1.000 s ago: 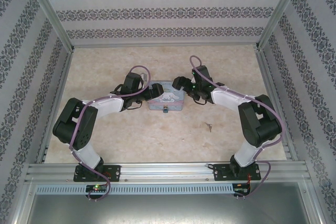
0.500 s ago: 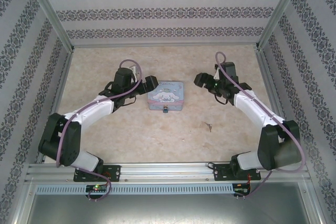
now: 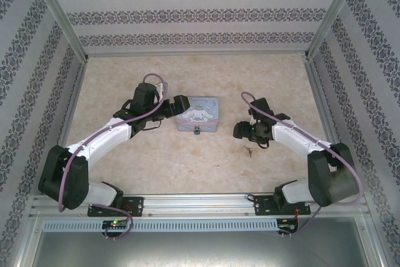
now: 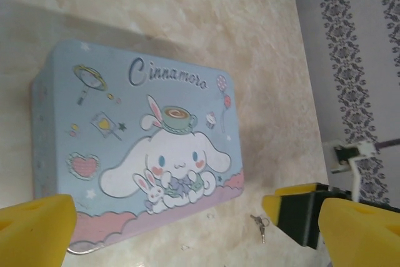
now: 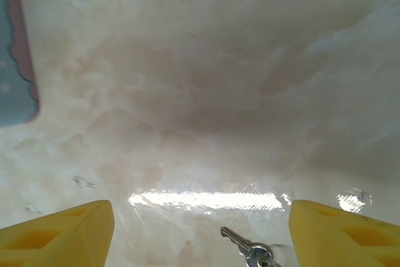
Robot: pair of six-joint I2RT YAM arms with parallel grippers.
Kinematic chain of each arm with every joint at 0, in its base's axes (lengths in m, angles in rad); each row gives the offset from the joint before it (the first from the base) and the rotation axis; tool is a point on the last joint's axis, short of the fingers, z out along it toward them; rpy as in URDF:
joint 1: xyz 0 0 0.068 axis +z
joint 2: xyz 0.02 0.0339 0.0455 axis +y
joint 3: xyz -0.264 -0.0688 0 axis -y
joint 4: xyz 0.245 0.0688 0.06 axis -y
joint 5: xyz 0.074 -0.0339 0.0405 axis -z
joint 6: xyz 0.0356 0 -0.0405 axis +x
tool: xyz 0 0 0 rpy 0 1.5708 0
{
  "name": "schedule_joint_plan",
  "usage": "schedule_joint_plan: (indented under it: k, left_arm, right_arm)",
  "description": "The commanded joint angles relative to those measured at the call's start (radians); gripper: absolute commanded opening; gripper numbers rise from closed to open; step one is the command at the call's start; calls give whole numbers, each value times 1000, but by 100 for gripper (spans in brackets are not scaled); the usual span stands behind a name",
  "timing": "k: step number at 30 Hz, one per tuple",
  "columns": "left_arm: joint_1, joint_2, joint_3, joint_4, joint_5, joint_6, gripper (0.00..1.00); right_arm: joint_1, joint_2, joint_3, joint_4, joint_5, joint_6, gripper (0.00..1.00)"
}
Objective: Unlock the padlock with the key
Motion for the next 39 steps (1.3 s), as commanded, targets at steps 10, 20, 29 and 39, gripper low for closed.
schedule_joint_plan:
  k: [10, 20, 29, 39]
  left_arm:
    - [-101, 44, 66, 32, 14, -45, 100]
    - [-134, 82, 86, 64, 16, -54, 100]
    - [-141, 110, 87, 83, 31, -50, 100]
    - [-140, 130, 82, 112, 48, -52, 100]
  right_arm:
    - [80, 56, -35, -19, 50, 67, 74]
    - [163, 48, -73, -7, 3, 155, 72]
    - [185, -53, -76, -60, 116, 209, 77]
    - [172, -67, -79, -131, 141, 159, 73]
